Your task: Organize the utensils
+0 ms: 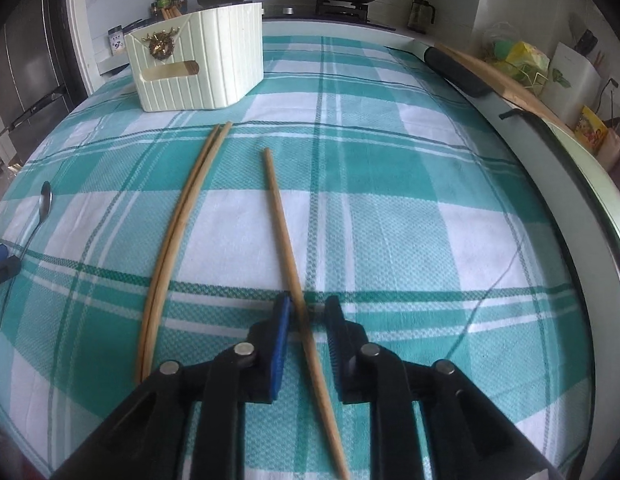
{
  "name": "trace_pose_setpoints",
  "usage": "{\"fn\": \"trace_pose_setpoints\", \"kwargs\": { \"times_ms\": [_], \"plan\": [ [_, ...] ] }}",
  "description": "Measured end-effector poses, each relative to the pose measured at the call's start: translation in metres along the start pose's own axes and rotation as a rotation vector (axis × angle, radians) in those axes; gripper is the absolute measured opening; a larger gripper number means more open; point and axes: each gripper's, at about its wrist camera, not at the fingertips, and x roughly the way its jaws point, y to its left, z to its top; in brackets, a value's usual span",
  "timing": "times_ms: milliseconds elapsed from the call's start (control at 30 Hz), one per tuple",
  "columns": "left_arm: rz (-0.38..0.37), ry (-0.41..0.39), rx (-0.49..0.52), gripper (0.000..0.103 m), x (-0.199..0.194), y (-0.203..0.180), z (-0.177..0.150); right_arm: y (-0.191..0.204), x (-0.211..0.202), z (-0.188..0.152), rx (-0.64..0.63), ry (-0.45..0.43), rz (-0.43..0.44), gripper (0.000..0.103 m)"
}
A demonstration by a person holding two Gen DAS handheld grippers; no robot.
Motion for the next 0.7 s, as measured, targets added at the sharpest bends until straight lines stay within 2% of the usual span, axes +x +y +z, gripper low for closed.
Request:
{"fn": "trace_pose_setpoints", "kwargs": {
  "times_ms": [67, 167, 400, 600, 700],
  "plan": [
    [-0.004, 0.007, 0.029, 0.081, -0.002, 0.001, -0.003, -0.002, -0.001, -0.005, -0.006, 0.006, 0.029, 0.048],
    [-0.012, 0.017, 0.049, 0.082, -0.002, 0.0, -0.002, 0.001, -0.002, -0.006, -0.054, 0.008, 0.036, 0.048],
    [-0.024, 0.05, -0.004, 0.083, 0.01, 0.002, 0.015, 0.003, 0.007, 0.01, -0.159, 0.056, 0.075, 0.048],
    [0.012, 0.076, 0.027, 0.083, 0.027, -0.009, 0.03, 0.01, 0.028, 0.041, -0.232, 0.086, 0.154, 0.048],
    [0.023, 0.084, 0.009, 0.083, 0.035, -0.008, 0.042, 0.017, 0.041, 0.059, -0.264, 0.09, 0.179, 0.048]
  ]
}}
